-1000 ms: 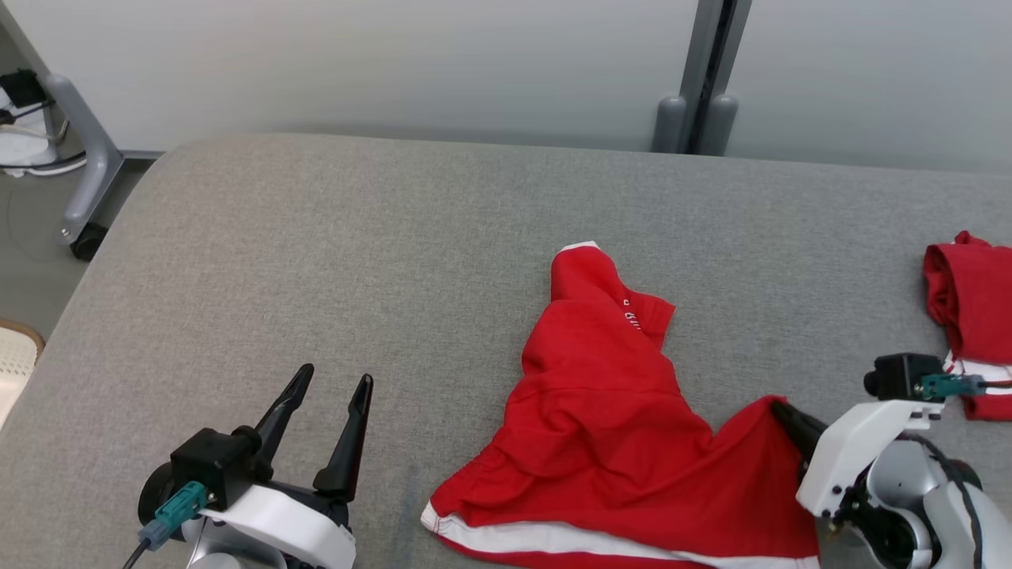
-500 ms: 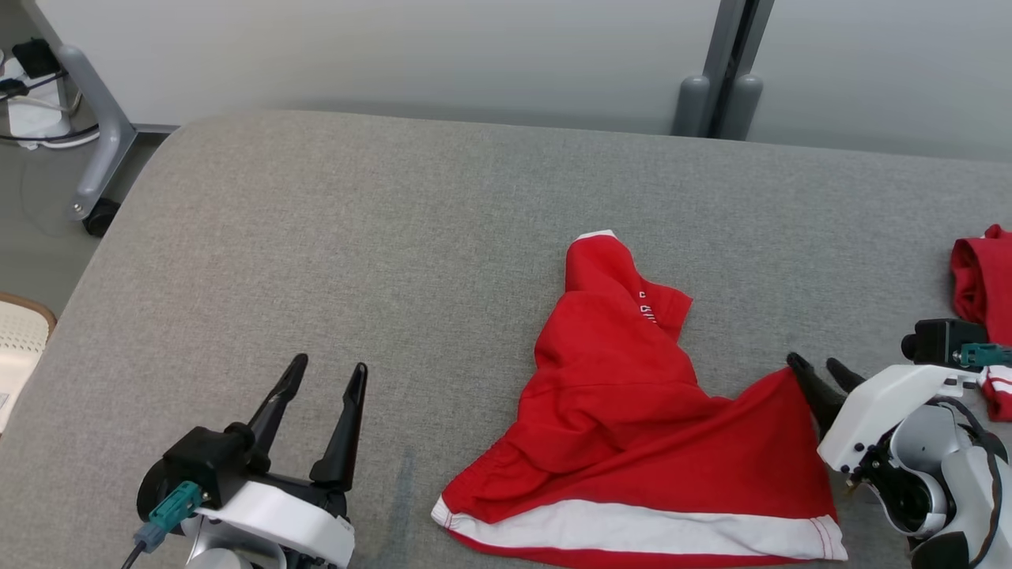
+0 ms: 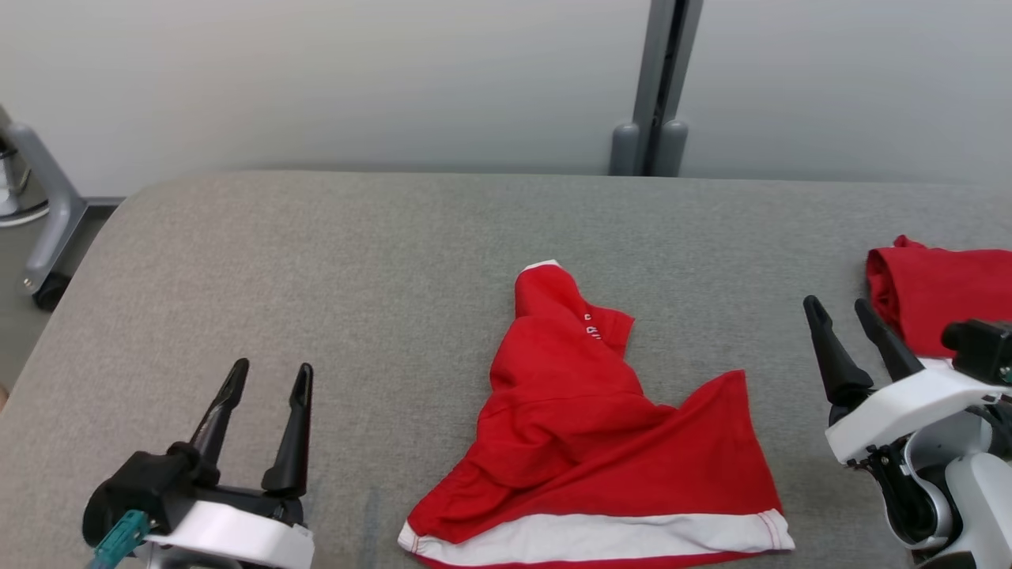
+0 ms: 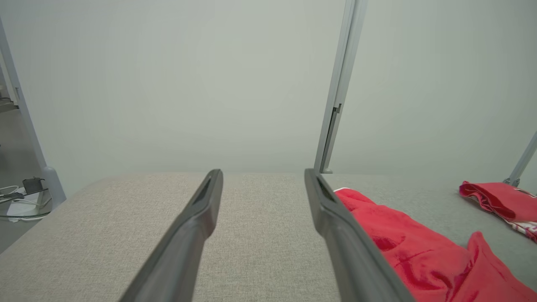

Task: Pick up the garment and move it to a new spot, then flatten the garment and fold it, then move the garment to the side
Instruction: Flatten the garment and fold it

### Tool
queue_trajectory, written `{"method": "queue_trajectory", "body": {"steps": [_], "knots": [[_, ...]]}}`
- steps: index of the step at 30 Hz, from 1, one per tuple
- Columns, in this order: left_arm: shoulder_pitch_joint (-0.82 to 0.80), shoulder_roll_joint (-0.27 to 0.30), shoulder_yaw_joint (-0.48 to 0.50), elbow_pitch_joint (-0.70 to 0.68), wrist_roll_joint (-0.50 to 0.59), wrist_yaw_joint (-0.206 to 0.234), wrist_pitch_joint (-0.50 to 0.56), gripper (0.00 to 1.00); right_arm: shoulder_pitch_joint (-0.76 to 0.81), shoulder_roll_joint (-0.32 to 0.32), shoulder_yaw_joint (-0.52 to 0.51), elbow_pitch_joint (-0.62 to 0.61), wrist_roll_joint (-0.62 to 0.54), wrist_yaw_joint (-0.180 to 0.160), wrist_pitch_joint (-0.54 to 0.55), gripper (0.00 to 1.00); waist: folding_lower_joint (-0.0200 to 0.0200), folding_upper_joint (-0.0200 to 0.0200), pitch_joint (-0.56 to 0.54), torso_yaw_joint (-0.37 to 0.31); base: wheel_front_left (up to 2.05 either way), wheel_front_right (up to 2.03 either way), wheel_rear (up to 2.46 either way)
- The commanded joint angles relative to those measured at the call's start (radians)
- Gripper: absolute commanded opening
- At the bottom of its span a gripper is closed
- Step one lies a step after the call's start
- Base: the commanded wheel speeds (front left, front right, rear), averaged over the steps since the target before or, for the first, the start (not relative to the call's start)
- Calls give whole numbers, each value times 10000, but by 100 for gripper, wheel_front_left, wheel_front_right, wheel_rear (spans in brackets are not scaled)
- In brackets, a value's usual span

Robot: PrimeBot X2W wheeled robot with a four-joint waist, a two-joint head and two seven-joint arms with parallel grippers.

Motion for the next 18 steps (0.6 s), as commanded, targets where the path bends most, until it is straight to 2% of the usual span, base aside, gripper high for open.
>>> {"method": "queue_trajectory", "body": {"steps": [1, 11, 18], "knots": [[195, -26, 305, -126, 171, -29, -6, 100, 278, -69, -36, -381, -131, 2, -341, 100, 0, -1, -268, -277, 0, 0, 0], [834, -408, 1218, -665, 745, -69, 0, 100, 1716, 264, -444, -2317, -794, 2, -1675, 100, 0, -1, -548, -638, 0, 0, 0], [1140, -760, 1481, -638, 875, -201, 0, 100, 2730, 327, -285, -2792, -1119, 2, -1943, 100, 0, -1, -576, -643, 0, 0, 0]]}}
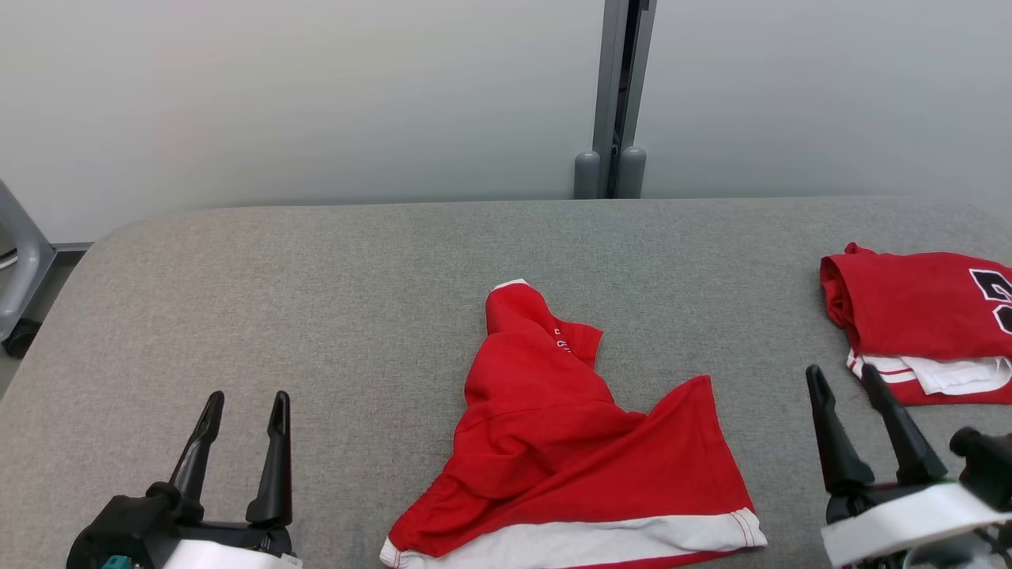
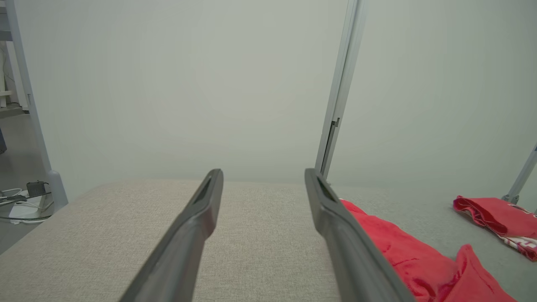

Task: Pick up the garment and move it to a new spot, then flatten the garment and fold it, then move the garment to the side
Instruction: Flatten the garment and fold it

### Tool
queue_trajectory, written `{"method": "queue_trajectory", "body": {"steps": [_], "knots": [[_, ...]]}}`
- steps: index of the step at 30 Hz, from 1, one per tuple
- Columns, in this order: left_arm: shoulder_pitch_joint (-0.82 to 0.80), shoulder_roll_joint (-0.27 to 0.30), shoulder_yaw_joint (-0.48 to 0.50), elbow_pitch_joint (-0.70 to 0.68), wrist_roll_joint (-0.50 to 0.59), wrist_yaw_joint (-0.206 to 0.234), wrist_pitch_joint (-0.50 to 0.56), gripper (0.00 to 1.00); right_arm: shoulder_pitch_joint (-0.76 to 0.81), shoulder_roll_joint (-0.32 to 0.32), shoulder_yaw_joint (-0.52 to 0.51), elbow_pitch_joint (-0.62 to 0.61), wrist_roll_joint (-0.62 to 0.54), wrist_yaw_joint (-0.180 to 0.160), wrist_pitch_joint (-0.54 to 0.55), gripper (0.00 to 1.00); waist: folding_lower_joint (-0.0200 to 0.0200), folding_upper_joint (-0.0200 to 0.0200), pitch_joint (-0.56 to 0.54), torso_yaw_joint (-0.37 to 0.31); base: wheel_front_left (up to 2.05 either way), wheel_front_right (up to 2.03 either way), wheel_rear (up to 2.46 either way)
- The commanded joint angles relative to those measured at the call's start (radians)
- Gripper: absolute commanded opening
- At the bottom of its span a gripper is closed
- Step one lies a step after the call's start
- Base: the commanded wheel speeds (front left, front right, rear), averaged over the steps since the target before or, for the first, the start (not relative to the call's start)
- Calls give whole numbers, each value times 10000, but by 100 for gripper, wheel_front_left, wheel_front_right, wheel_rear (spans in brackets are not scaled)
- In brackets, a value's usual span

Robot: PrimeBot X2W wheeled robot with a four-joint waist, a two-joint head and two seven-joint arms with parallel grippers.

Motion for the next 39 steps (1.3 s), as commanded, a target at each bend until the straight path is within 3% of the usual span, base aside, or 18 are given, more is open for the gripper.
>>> {"method": "queue_trajectory", "body": {"steps": [1, 14, 26, 33, 39], "knots": [[16, 2, 100, 8, 90, -29, 6, 100, 186, -84, 12, 11, -107, 2, -58, 100, 0, 0, 2, 12, 0, 0, 0], [249, -610, 414, 64, 617, -218, 5, 100, 525, 151, 51, 414, -741, 2, -227, 100, 0, 0, -14, 16, 0, 0, 0], [246, -771, 504, 349, 910, -264, 5, 100, 339, 180, 104, 469, -926, 2, -81, 100, 0, 0, -65, 27, 0, 0, 0], [253, -718, 476, 601, 831, -348, 111, 100, 367, 37, 84, 574, -910, 2, 247, 100, 0, 0, -67, 11, 0, 0, 0], [405, -495, 334, 794, 576, -559, 918, 100, 804, -518, 832, 511, -448, 2, 1197, 100, 0, 0, -25, -9, 0, 0, 0]]}}
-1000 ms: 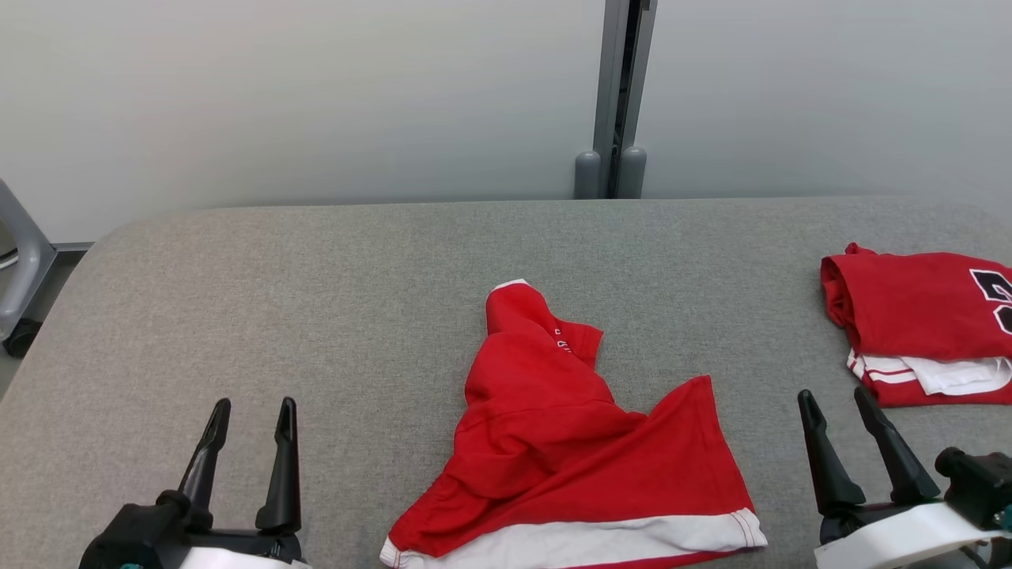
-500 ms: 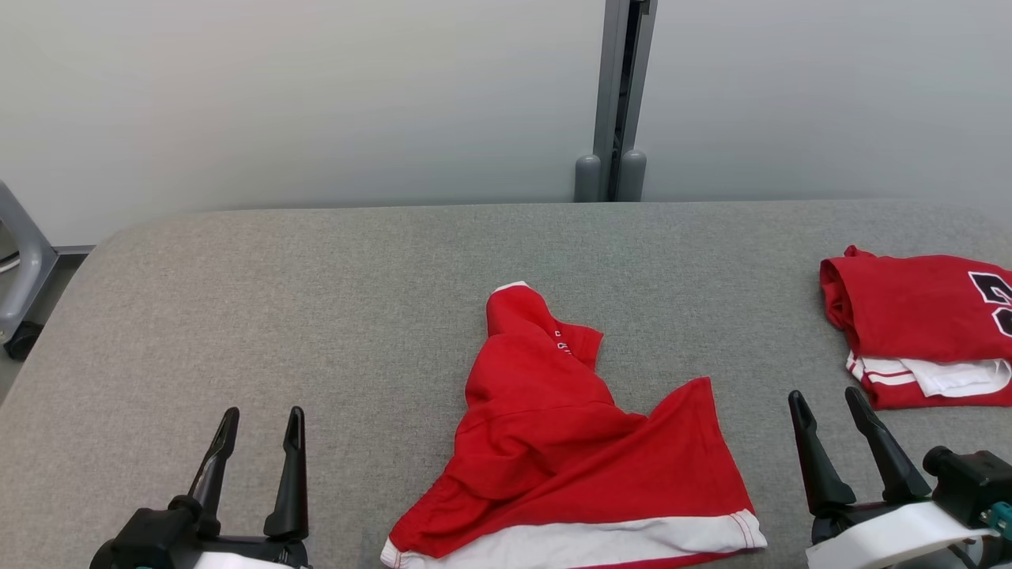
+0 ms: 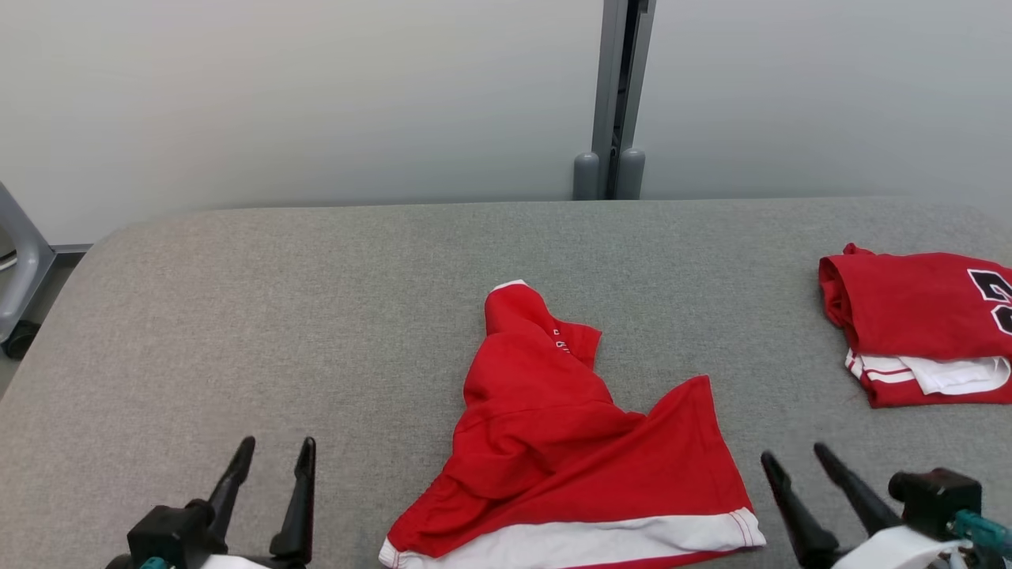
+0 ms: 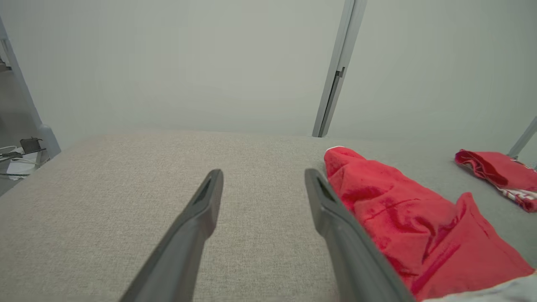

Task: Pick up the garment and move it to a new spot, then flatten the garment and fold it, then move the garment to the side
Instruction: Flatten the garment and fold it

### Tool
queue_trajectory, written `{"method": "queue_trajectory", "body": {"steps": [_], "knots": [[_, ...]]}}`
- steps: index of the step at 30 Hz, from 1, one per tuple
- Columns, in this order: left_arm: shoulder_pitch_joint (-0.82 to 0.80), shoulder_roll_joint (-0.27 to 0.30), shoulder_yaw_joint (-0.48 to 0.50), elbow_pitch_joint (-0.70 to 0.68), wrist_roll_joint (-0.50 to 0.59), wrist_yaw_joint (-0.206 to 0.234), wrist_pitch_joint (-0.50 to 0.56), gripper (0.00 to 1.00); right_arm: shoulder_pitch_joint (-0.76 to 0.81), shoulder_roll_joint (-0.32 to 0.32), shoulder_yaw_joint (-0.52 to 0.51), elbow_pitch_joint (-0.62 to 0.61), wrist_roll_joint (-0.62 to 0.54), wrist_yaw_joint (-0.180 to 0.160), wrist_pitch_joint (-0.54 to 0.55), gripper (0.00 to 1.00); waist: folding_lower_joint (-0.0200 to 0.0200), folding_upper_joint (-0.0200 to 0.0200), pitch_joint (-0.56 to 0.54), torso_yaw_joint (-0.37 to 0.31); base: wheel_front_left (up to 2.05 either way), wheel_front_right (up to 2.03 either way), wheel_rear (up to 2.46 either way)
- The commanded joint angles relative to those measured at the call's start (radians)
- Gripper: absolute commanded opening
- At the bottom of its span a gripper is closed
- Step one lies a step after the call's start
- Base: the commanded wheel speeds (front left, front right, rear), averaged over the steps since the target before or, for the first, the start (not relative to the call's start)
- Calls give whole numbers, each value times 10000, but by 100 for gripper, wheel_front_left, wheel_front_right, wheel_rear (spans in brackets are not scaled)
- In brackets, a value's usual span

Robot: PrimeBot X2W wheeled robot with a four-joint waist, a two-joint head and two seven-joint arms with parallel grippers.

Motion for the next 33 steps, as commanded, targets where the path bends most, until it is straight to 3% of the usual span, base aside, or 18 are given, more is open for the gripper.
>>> {"method": "queue_trajectory", "body": {"steps": [1, 7, 13, 19, 33], "knots": [[165, 102, -39, 20, -117, -102, 210, 100, 213, -256, 163, -69, 259, 2, 315, 100, 0, 0, 29, -15, 0, 0, 0], [356, 370, -445, -181, -552, -404, 1489, 100, 644, -610, 470, -127, 1039, 2, 1735, 100, 0, 0, 211, -135, 0, 0, 0], [265, 747, -1211, -147, -1147, -638, 2946, 100, 383, -365, 767, 146, 1431, 2, 2692, 100, 0, 0, 460, -193, 0, 0, 0], [15, 1120, -1956, 204, -1662, -732, 3893, 100, 17, -173, 911, 511, 1331, 2, 2926, 100, 0, 0, 621, -171, 0, 0, 0], [-1011, 1815, -3523, 1063, -2525, -731, 4328, 100, -573, -42, 1179, 855, 1191, 2, 3333, 100, 0, 0, 1049, -162, 0, 0, 0]]}}
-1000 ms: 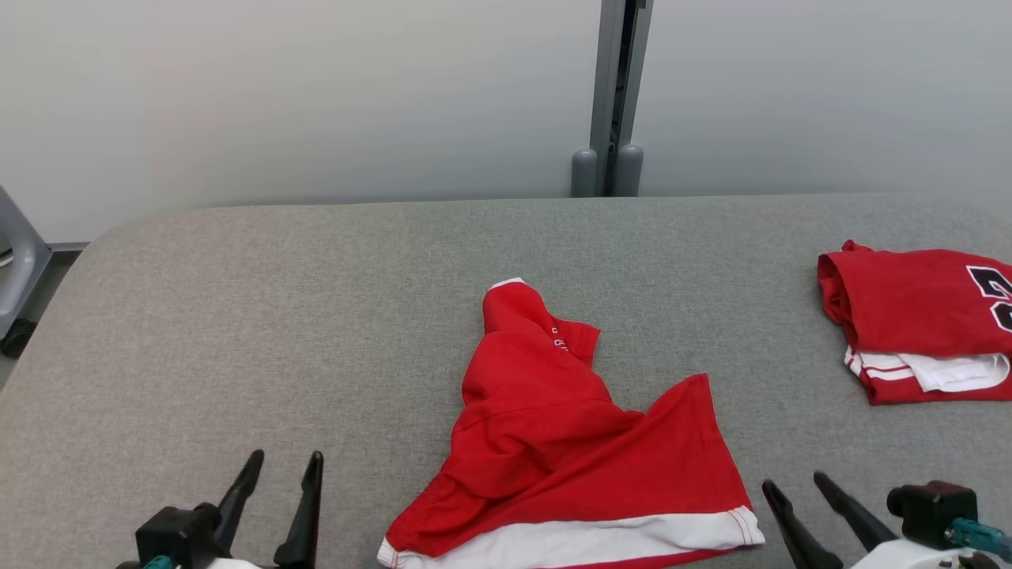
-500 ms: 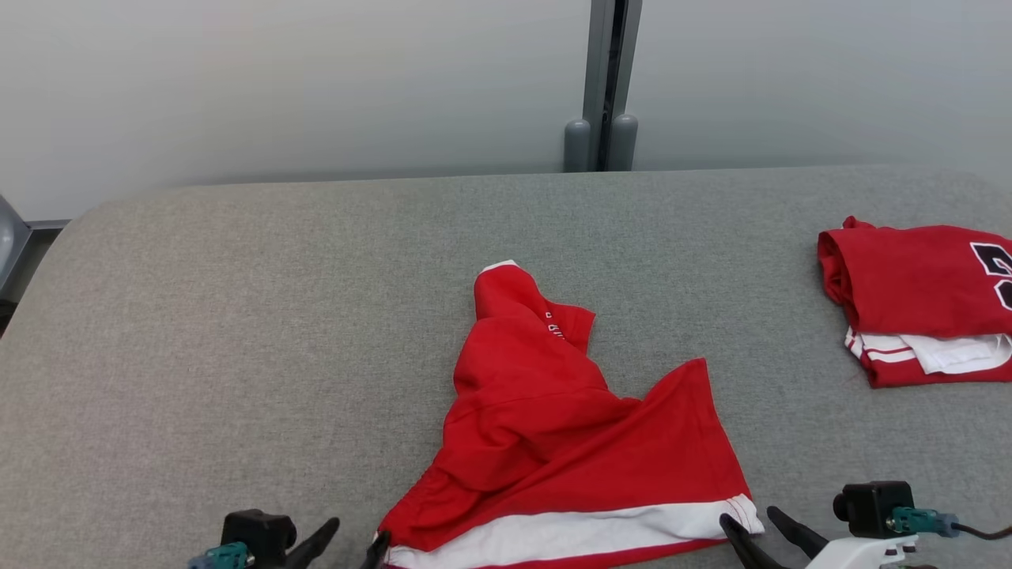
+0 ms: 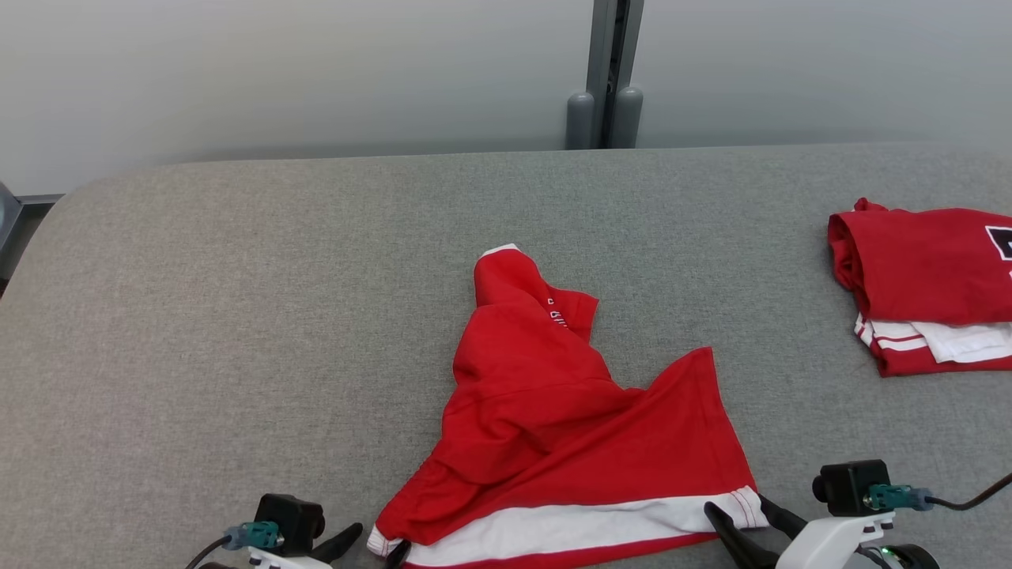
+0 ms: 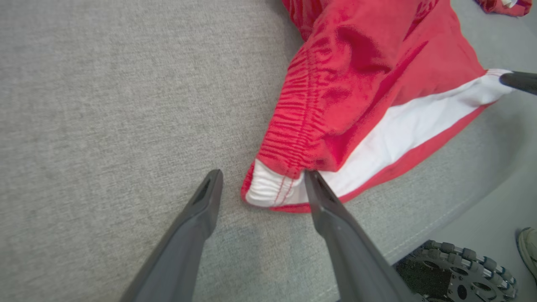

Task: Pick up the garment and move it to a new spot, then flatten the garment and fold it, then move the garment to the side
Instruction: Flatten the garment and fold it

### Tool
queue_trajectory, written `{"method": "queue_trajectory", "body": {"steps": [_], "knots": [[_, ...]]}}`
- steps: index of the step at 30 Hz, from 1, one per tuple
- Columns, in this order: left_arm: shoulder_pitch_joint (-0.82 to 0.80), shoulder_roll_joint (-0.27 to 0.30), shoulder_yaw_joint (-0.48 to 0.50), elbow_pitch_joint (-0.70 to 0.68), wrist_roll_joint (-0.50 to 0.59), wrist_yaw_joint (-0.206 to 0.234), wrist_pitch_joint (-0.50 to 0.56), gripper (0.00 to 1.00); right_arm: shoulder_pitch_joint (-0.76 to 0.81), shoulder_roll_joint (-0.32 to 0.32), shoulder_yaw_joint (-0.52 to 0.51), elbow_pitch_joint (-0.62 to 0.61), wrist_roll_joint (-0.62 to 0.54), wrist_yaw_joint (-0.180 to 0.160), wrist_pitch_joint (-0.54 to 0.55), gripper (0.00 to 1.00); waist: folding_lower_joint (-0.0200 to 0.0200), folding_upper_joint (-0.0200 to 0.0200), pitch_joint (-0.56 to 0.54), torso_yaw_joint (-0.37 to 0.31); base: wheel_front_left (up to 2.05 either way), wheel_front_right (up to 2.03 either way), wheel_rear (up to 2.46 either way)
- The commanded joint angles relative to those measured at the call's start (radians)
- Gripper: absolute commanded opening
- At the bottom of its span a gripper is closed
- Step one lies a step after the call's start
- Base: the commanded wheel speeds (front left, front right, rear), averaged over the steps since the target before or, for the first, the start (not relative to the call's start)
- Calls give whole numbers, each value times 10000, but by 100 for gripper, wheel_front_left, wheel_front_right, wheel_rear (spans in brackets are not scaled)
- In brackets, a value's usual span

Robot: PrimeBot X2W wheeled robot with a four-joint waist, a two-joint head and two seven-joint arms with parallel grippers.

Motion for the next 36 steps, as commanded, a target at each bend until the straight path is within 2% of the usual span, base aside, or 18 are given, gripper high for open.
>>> {"method": "queue_trajectory", "body": {"steps": [1, 2, 3, 4, 5, 6, 7, 8, 9, 10, 19, 22, 25, 31, 36], "knots": [[-202, 106, -115, 82, -130, -7, -34, 100, -95, -35, 31, 35, 28, 2, 58, 96, 0, 0, 36, -15, 0, 0, 0], [-263, 150, -170, 111, -174, -7, -76, 100, -120, -35, 37, 44, 40, 2, 92, 86, 0, 0, 52, -19, 0, 0, 0], [-324, 196, -218, 136, -230, -7, -107, 100, -143, -40, 38, 47, 52, 2, 105, 71, 0, 0, 65, -23, 0, 0, 0], [-361, 229, -286, 153, -276, -7, -135, 100, -147, -39, 39, 72, 87, 2, 138, 48, 0, 0, 76, -24, 0, 0, 0], [-367, 262, -362, 162, -336, -8, -191, 88, -143, -38, 45, 92, 108, 2, 147, 39, 0, 0, 82, -25, 0, 0, 0], [-374, 288, -451, 167, -411, -8, -221, 78, -145, -42, 47, 97, 115, 2, 152, 34, 0, 0, 85, -22, 0, 0, 0], [-400, 316, -532, 172, -474, -8, -258, 40, -150, -44, 47, 102, 127, 2, 164, 0, 0, 0, 86, -20, 0, 0, 0], [-400, 316, -532, 172, -474, -8, -258, 40, -150, -44, 47, 102, 127, 2, 164, 0, 0, 0, 86, -20, 0, 0, 0], [-443, 354, -622, 166, -537, -8, -295, 12, -150, -41, 41, 115, 125, 2, 174, 0, 0, 0, 84, -20, 0, 0, 0], [-485, 392, -697, 165, -596, -8, -333, 0, -153, -43, 40, 118, 105, 2, 166, 0, 0, 0, 80, -21, 0, 0, 0], [-594, 739, -1035, -5, -1024, -9, -810, 0, -176, -114, -23, -129, 147, 2, -332, 0, 0, 0, -36, 9, 0, 0, 0], [-613, 816, -1044, -315, -1228, -9, -896, 0, -159, 78, -57, -554, 857, 2, -520, 0, 0, 0, -79, 33, 0, 0, 0], [-736, 1029, -998, -785, -1402, -8, -854, 0, -308, -142, -180, -1159, 1434, 2, -625, 0, 0, 0, -125, 11, 0, 0, 0], [-1268, 1675, -751, -1979, -1732, -6, -350, 0, -893, -687, -344, -1980, 2010, 2, -693, 0, 0, 0, -39, -30, 0, 0, 0], [-2655, 2284, -561, -2576, -1984, -7, 559, 0, -2071, -907, -447, -2129, 2321, 2, -1084, 0, 0, 0, 490, -47, 0, 0, 0]]}}
